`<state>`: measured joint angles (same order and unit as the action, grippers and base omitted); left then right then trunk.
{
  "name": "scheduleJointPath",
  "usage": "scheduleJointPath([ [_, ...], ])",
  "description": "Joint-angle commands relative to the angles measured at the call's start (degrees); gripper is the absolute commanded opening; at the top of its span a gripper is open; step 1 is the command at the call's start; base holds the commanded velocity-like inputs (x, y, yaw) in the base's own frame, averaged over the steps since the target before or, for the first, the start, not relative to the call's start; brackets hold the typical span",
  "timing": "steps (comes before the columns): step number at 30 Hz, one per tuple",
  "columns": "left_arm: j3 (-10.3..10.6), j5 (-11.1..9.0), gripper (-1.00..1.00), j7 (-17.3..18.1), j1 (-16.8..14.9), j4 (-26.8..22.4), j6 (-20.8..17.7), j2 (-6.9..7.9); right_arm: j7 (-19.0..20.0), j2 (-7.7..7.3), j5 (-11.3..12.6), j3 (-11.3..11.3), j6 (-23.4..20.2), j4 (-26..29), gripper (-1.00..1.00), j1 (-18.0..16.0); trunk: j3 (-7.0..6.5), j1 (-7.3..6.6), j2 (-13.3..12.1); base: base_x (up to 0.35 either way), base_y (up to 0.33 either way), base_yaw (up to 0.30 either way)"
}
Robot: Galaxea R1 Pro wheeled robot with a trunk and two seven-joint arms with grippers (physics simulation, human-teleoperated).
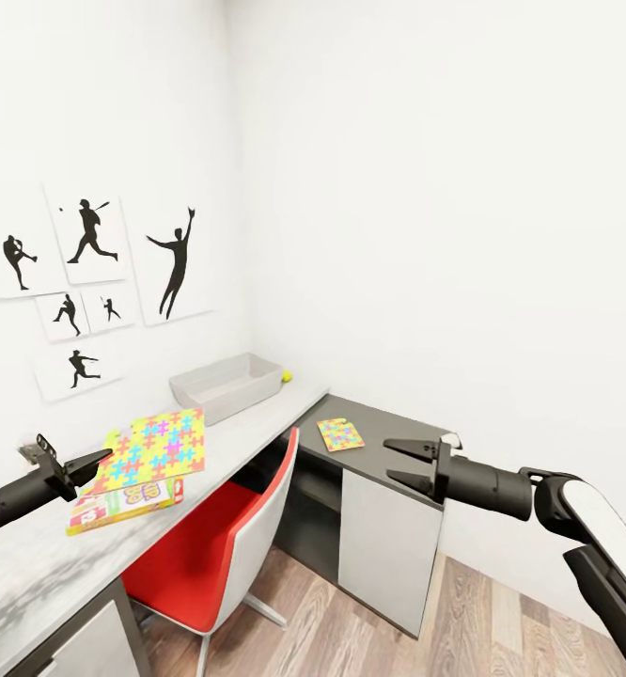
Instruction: Put all the toys in the child's room - the three board games (two on the bed and one on the table), the two jigsaw puzzles on the table, and the tennis ball on the table - inside the toy box on the table in the child's room.
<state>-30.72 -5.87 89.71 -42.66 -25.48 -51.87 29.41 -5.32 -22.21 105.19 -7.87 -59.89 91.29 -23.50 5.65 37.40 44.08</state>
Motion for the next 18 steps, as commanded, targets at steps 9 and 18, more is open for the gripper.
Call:
scheduleJointPath([
  [9, -0.1, 0.2, -1.00, 0.3, -0.1, 0.0, -0.6, -0.07, -0.6, 0.11, -1.2, 0.0, 0.0, 0.0, 1.00, -0.1, -0.14, 0.02, 0.1, 0.000, -0.158, 0.109],
  [18, -0.1, 0.2, -1.00, 0.3, -0.1, 0.1, -0.7, 0.11, -0.6, 0.13, -1.2, 0.0, 0.0, 0.0, 1.00, -0.1, -0.92, -0.86, -1.5, 0.000, -0.029, 0.033],
])
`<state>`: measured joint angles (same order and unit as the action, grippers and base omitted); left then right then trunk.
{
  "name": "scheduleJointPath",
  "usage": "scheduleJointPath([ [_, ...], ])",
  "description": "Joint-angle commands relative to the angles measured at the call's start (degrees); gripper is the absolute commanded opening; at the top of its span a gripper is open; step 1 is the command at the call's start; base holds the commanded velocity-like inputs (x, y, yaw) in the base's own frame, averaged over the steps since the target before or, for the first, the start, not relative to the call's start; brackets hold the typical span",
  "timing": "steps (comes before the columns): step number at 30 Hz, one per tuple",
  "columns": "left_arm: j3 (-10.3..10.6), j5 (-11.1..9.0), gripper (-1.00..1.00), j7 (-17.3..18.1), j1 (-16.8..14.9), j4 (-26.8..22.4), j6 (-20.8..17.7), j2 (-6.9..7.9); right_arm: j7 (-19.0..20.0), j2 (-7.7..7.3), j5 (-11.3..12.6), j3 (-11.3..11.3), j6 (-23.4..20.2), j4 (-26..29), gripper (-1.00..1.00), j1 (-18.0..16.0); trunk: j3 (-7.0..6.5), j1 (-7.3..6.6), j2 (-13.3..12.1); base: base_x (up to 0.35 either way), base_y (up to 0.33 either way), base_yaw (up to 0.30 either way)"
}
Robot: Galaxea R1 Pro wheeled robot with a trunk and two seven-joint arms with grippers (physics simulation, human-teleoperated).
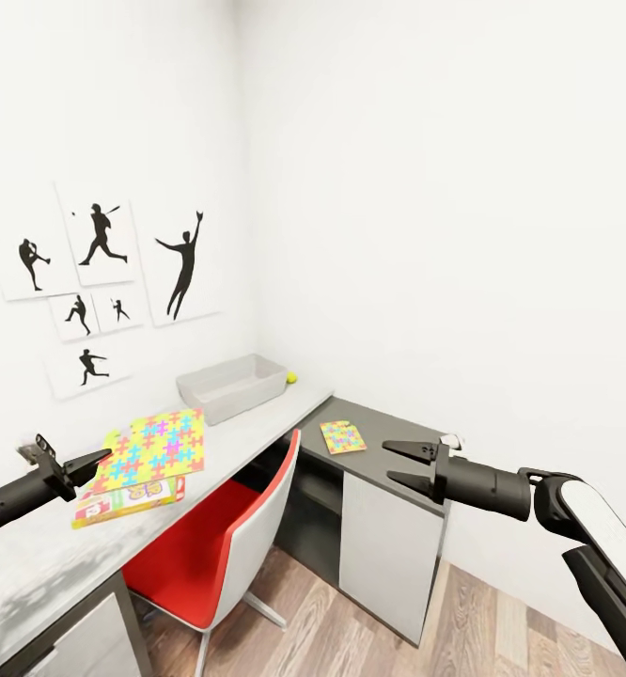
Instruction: Put all the toys in the child's room - the three board games (two on the bed and one on the table), the two jigsaw puzzles on the table, and the tennis ball on the table - inside the toy box on the table in the child's room.
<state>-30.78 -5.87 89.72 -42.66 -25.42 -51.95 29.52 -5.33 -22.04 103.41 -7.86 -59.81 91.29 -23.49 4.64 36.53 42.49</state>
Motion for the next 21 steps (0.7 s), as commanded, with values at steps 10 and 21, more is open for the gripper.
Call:
scheduleJointPath([
  [10, -0.1, 0.2, -1.00, 0.3, -0.1, -0.6, -0.8, -0.15, -0.6, -0.02, 0.6, -0.1, 0.0, 0.0, 1.00, -0.1, -1.70, -2.18, -3.9, 0.000, 0.000, 0.000],
  [21, 4.7, -0.3, -1.00, 0.3, -0.7, -15.6, -7.9, -1.84, -0.5, -0.01, 0.6, -0.1, 0.0, -0.1, 1.00, -0.1, -3.67, -4.60, -8.4, 0.000, 0.000, 0.000],
])
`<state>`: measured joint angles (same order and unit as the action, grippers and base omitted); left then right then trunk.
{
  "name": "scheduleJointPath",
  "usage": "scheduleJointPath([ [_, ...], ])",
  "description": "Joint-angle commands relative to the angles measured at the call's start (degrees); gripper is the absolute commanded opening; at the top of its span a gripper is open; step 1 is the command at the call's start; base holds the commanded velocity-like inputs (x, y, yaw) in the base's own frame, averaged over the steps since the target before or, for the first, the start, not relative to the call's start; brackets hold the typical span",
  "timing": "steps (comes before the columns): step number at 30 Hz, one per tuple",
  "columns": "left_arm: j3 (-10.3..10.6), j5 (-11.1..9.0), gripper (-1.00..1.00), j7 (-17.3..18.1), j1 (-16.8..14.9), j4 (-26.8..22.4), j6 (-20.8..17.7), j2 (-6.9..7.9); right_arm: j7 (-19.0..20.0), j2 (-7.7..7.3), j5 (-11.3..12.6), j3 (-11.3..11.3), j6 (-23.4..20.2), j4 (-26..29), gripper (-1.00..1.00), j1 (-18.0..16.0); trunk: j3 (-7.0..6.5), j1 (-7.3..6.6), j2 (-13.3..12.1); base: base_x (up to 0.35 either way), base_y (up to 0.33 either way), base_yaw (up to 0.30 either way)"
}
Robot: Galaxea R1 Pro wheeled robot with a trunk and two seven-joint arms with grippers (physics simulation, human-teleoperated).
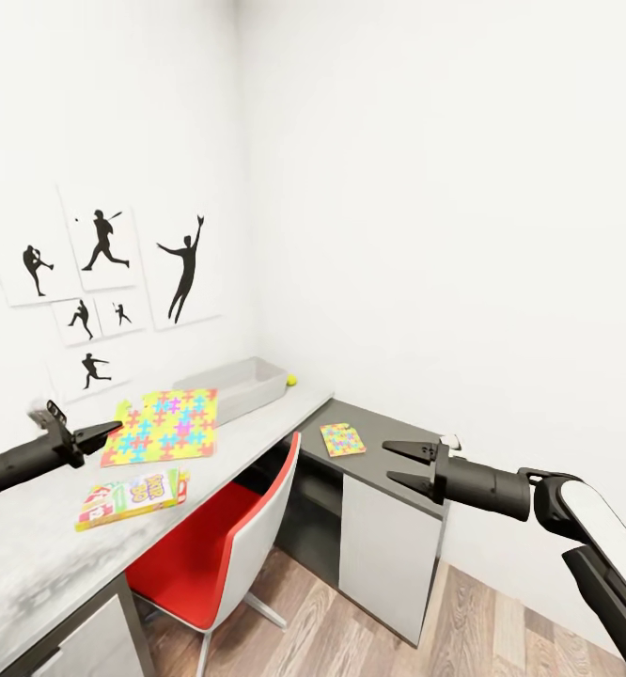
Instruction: Put all the toys in the child's room - the three board games (two on the bed and one on the table), the two jigsaw puzzles on the table, and the tennis ball on the table - inside the toy box on the table in the child's room.
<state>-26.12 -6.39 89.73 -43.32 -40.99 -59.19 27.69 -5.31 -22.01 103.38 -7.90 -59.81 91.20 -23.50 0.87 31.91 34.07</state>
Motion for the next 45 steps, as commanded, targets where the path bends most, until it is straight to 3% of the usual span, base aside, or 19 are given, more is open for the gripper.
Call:
scheduleJointPath([
  [1, 0.5, 0.2, -1.00, 0.3, -0.2, -1.5, -0.8, -0.64, -0.5, -0.04, 0.6, 0.0, 0.0, 0.0, 1.00, -0.1, -0.09, -0.20, -0.3, 0.000, 0.000, 0.000],
  [5, 1.1, 0.1, -1.00, 0.3, -0.5, -3.6, -0.8, -1.66, -0.5, -0.04, 0.6, 0.1, 0.0, 0.0, 1.00, -0.1, -0.81, -1.08, -1.9, 0.000, 0.000, 0.000],
  [17, 0.8, 0.1, -1.00, 0.3, -3.0, -4.1, -0.8, -2.52, -0.5, -0.05, 0.5, 0.1, 0.0, -0.1, 1.00, -0.1, -2.96, -3.71, -6.8, 0.000, 0.000, 0.000],
  [21, 0.7, 0.1, -1.00, 0.3, -2.9, -2.2, -0.8, -4.19, -0.6, -0.05, 0.5, 0.1, 0.0, -0.1, 1.00, -0.1, -3.68, -4.59, -8.4, 0.000, 0.000, 0.000],
  [25, -0.1, 0.1, -1.00, 0.3, -2.2, 0.0, -0.6, -4.50, -0.6, 0.01, 0.4, 0.0, 0.0, -0.1, 1.00, -0.1, -3.68, -4.59, -8.4, 0.000, 0.000, 0.000],
  [29, -0.4, 0.1, -1.00, 0.3, -2.0, 1.5, -0.2, -4.56, -0.6, 0.26, -1.5, 0.0, 0.0, -0.1, 1.00, -0.1, -3.68, -4.59, -8.4, 0.000, 0.000, 0.000],
  [34, -1.6, 0.1, -1.00, 0.3, -1.9, 2.3, -0.1, -4.52, -0.5, 3.14, -4.7, 0.7, 0.0, -0.1, 1.00, -0.1, -3.68, -4.59, -8.4, 0.057, -0.032, 0.000],
  [45, -2.1, 0.2, -1.00, 0.2, -1.9, 2.4, 0.0, -4.55, -0.5, 3.99, -5.3, 1.7, 0.0, -0.1, 1.00, -0.1, -3.97, -4.59, -8.4, 0.222, -0.168, 0.133],
])
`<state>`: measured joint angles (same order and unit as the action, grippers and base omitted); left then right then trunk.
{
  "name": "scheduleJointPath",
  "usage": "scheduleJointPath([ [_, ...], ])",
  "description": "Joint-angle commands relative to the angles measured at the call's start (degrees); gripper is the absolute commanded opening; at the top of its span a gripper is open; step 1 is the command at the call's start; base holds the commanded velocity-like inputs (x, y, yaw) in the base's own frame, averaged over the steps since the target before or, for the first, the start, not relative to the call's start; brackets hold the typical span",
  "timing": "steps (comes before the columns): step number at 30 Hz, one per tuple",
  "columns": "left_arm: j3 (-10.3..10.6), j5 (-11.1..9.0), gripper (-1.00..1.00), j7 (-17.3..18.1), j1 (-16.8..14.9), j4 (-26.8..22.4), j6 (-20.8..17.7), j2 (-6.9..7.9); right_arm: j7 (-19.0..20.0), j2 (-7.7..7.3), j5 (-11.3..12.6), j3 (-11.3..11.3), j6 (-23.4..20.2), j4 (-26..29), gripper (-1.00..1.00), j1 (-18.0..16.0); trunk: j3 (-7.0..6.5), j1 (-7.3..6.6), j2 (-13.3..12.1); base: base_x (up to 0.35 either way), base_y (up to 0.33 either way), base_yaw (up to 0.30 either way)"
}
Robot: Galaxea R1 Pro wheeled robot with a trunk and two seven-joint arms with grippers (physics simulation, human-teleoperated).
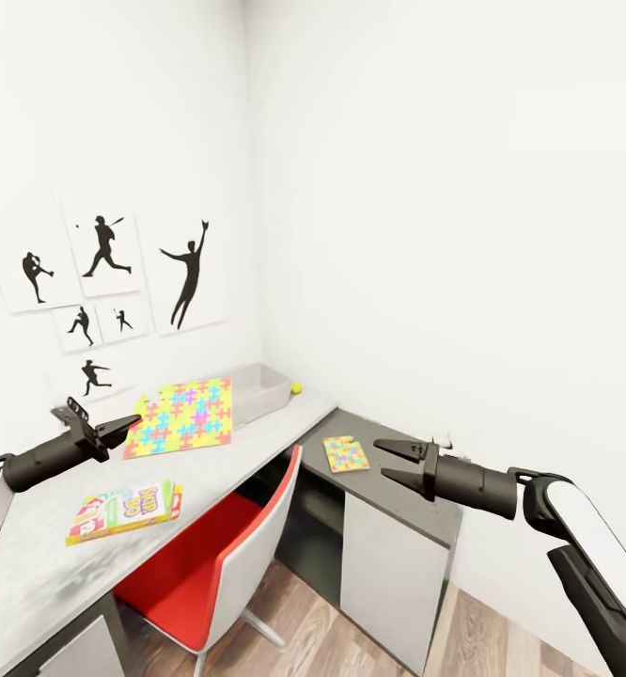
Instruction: Put all the toys in the child's room - the three board games (two on the bed and one on the table), the two jigsaw puzzles on the table, and the tennis ball on the table - inside the toy box on the table in the child's room.
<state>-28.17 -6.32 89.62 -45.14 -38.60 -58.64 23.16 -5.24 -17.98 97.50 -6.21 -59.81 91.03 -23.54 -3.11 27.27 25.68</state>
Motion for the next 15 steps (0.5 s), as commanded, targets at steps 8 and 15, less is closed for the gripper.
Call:
scheduleJointPath([
  [8, 0.0, 0.2, -1.00, 0.3, 0.0, 0.0, -0.6, -0.01, -0.5, -0.02, 0.6, 0.0, -0.1, 0.1, 1.00, 0.0, -0.22, 0.05, 0.0, 0.210, -0.193, 0.149],
  [15, 0.0, 0.2, -1.00, 0.4, 0.0, 0.0, -0.6, 0.04, -0.5, 0.04, 0.6, -0.1, -0.1, 0.1, 1.00, 0.0, -0.23, 0.05, 0.0, 0.189, 0.010, 0.005],
])
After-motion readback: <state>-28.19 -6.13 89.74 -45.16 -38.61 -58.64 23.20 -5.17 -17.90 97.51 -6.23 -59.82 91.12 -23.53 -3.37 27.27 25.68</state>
